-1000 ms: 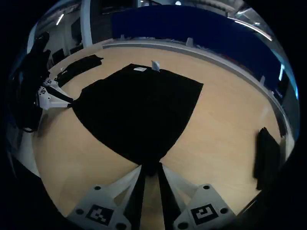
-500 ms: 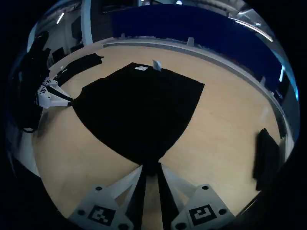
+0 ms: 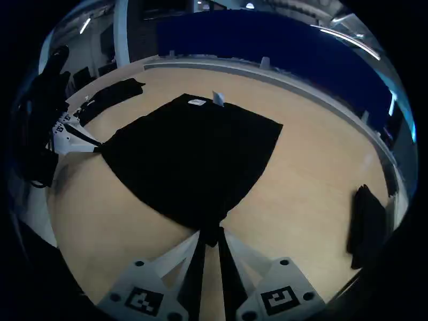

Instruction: Fold towel

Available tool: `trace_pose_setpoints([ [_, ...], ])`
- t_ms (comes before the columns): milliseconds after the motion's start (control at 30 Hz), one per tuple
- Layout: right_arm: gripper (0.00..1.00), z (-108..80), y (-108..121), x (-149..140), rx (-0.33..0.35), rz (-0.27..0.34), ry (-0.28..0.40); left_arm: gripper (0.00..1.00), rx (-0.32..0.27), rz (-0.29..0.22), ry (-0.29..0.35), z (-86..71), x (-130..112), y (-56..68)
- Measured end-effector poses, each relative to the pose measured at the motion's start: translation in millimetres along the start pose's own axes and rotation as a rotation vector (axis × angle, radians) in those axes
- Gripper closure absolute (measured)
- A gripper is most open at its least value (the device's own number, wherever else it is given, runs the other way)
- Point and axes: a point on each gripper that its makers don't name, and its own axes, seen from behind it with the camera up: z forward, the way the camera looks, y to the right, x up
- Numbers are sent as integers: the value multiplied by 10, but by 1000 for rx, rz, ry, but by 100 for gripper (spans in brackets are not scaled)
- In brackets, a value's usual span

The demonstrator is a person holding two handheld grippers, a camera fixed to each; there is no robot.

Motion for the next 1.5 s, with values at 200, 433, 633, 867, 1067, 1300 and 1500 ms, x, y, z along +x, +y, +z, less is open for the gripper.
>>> trace_pose_setpoints([
  [200,84,-118,-2,118,2,-18,8,92,0,-22,21,-129,71,11],
  [433,84,-290,-24,244,18,-33,16,92,2,-67,29,-340,84,27],
  [633,84,-443,-63,288,31,-38,13,92,1,-104,32,-581,66,105],
  [867,84,-658,-138,273,41,-50,-6,92,3,-119,35,-819,73,215],
  [1067,84,-873,-219,266,52,-62,-19,92,-5,-130,38,-997,75,301],
  [1300,84,-947,-233,266,59,-74,-30,92,-9,-149,41,-1066,72,324],
  [1500,84,-908,-174,370,57,-68,-25,92,-6,-160,56,-1049,184,288],
])
